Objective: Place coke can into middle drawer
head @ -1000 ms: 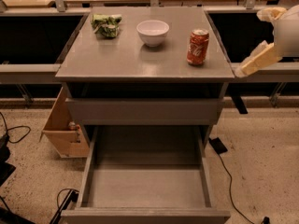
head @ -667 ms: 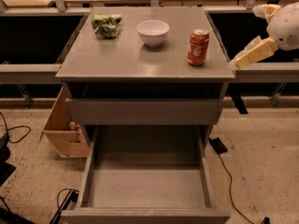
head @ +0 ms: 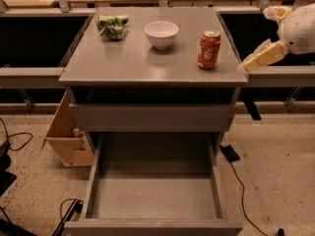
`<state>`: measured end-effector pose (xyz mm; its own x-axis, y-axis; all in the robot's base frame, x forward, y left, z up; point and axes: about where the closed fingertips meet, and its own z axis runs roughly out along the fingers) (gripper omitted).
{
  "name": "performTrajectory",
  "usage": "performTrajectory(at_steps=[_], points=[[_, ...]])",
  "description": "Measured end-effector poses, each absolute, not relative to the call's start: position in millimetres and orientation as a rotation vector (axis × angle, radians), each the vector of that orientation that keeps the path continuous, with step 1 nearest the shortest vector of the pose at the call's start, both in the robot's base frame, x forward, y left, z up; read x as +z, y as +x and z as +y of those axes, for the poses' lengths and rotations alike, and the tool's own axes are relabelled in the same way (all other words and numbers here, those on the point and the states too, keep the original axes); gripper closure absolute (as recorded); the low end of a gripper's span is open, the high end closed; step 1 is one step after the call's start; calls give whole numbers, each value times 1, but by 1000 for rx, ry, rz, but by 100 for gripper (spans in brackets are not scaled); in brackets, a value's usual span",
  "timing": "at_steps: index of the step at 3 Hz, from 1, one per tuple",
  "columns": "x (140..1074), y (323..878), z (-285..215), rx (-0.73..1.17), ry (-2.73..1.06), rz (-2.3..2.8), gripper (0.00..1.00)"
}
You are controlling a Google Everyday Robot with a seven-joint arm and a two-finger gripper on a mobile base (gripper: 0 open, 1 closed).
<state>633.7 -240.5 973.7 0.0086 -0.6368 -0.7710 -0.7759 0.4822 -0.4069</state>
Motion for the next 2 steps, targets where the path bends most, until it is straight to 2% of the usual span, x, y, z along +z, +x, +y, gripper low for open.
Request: performTrajectory(at_steps=[2], points=[[967,689,-185,334,-1072,1571,0]])
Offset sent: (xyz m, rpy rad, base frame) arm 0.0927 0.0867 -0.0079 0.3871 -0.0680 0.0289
